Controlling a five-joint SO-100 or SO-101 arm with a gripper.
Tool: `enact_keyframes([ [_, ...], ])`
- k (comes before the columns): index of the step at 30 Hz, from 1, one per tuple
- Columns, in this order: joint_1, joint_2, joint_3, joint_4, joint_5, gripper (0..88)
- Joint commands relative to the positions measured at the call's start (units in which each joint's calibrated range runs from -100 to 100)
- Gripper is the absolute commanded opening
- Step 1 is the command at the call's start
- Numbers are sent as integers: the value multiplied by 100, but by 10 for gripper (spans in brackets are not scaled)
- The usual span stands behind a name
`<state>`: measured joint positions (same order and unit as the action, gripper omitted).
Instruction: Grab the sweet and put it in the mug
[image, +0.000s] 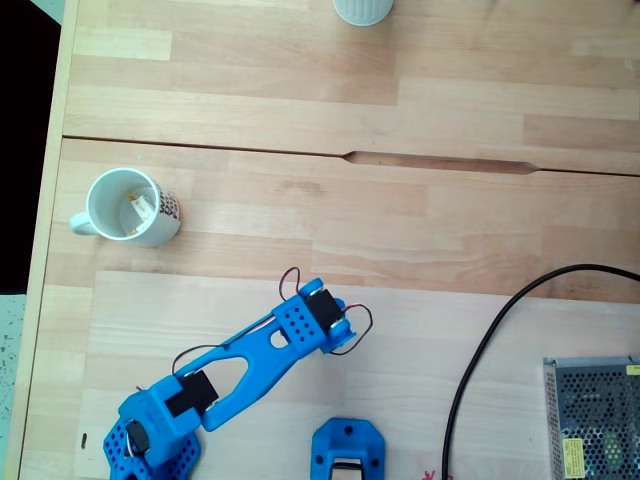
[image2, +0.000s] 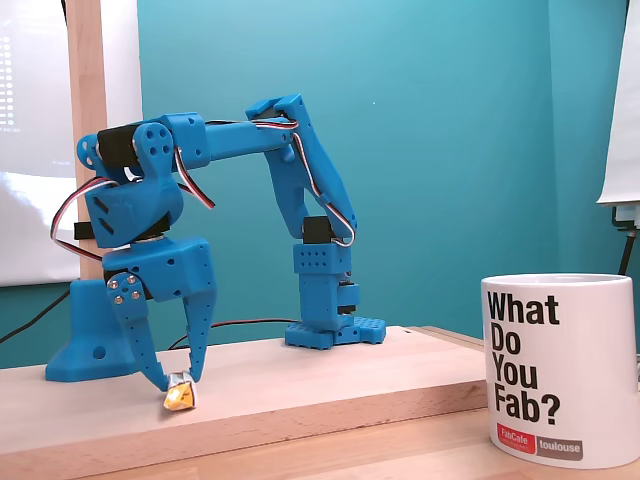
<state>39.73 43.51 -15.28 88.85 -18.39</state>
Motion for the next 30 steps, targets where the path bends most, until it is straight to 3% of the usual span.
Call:
enact_keyframes([
  [1,-1,-650,-50,58,29,31],
  [22,-52,-2044,-50,50,29,31],
  [30,-676,-2397,-6,50,34,31],
])
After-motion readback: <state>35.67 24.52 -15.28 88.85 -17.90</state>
